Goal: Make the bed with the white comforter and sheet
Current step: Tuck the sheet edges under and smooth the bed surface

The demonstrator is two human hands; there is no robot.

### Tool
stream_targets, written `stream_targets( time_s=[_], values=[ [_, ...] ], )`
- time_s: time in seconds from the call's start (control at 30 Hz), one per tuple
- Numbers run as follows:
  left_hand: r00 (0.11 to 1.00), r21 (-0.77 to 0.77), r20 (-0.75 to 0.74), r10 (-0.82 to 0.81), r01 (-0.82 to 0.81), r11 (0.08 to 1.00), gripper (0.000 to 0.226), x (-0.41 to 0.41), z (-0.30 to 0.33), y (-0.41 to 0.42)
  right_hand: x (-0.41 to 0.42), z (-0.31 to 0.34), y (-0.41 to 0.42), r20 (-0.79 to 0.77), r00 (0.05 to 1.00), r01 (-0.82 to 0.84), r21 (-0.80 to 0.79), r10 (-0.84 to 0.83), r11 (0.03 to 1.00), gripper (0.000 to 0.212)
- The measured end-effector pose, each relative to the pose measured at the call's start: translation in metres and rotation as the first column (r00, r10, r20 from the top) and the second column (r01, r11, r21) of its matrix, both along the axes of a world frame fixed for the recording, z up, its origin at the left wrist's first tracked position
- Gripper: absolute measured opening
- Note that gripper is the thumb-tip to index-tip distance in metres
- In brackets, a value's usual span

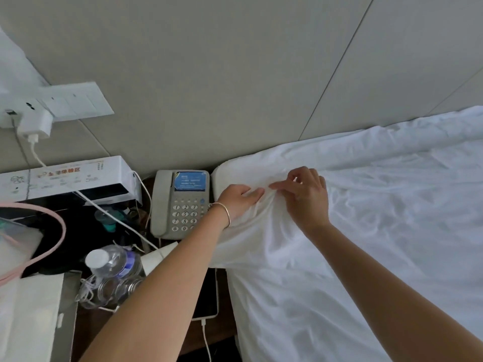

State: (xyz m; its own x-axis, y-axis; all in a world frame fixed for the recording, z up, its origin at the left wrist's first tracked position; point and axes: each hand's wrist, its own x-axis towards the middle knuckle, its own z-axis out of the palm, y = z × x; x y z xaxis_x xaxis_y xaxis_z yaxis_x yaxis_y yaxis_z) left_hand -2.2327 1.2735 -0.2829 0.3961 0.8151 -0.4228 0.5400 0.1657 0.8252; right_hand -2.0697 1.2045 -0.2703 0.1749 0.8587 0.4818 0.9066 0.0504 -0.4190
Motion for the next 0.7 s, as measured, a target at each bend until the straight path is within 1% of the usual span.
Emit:
stream_targets(
  time_s=[0.03,0.07,0.13,0.17,0.2,0.27,0.3,0.33,0.4,0.47,0.5,0.6,0.63,0.7],
  values=[
    [1.000,-0.014,0.027,-0.007,0.007,1.000,0.041,0.000,-0.005,0.000,-0.002,-0.008,-0.004,0.010,1.000,0.016,0.039,-0.016,0.999,0.020],
    [0.998,-0.040,0.070,-0.011,0.014,0.999,0.038,-0.001,-0.008,-0.002,-0.005,-0.014,-0.010,-0.013,0.998,0.061,0.059,-0.060,0.996,0.019],
    [0.988,-0.068,0.151,-0.008,0.018,0.998,0.022,-0.004,-0.009,-0.007,-0.010,-0.023,-0.026,-0.112,0.970,0.225,0.081,-0.216,0.971,0.025],
    [0.987,-0.032,0.160,0.014,-0.009,0.999,0.021,-0.006,-0.011,-0.010,-0.012,-0.026,-0.035,-0.175,0.944,0.291,0.053,-0.278,0.955,0.031],
    [0.987,0.017,0.154,0.055,-0.059,0.998,0.026,-0.007,-0.014,-0.012,-0.016,-0.027,-0.044,-0.252,0.920,0.305,-0.018,-0.300,0.952,0.035],
    [0.974,0.062,0.133,0.183,-0.192,0.979,0.037,-0.007,-0.022,-0.014,-0.026,-0.028,-0.055,-0.410,0.868,0.211,-0.209,-0.282,0.955,0.038],
    [0.961,0.052,0.140,0.239,-0.248,0.967,0.040,-0.006,-0.024,-0.016,-0.031,-0.027,-0.058,-0.439,0.858,0.160,-0.269,-0.269,0.950,0.040],
    [0.947,0.029,0.144,0.286,-0.293,0.956,0.040,-0.003,-0.025,-0.018,-0.035,-0.028,-0.059,-0.433,0.864,0.131,-0.295,-0.255,0.946,0.040],
    [0.924,-0.032,0.135,0.359,-0.358,0.933,0.035,0.000,-0.026,-0.021,-0.040,-0.025,-0.053,-0.444,0.856,0.122,-0.329,-0.267,0.937,0.037],
    [0.915,-0.083,0.143,0.376,-0.368,0.926,0.033,-0.001,-0.029,-0.023,-0.042,-0.017,-0.045,-0.534,0.773,0.110,-0.417,-0.341,0.902,0.034],
    [0.918,-0.109,0.154,0.365,-0.351,0.930,0.035,-0.003,-0.031,-0.024,-0.042,-0.014,-0.043,-0.571,0.732,0.090,-0.459,-0.371,0.884,0.033],
    [0.942,-0.158,0.158,0.297,-0.273,0.949,0.052,-0.006,-0.038,-0.029,-0.046,-0.019,-0.044,-0.614,0.669,0.057,-0.521,-0.420,0.852,0.024],
    [0.947,-0.157,0.157,0.279,-0.255,0.954,0.052,-0.007,-0.040,-0.031,-0.047,-0.022,-0.046,-0.652,0.606,0.069,-0.527,-0.456,0.847,0.019],
    [0.938,-0.136,0.153,0.311,-0.291,0.947,0.046,-0.009,-0.043,-0.032,-0.046,-0.024,-0.048,-0.761,0.408,0.083,-0.520,-0.505,0.850,0.012]
  ],
)
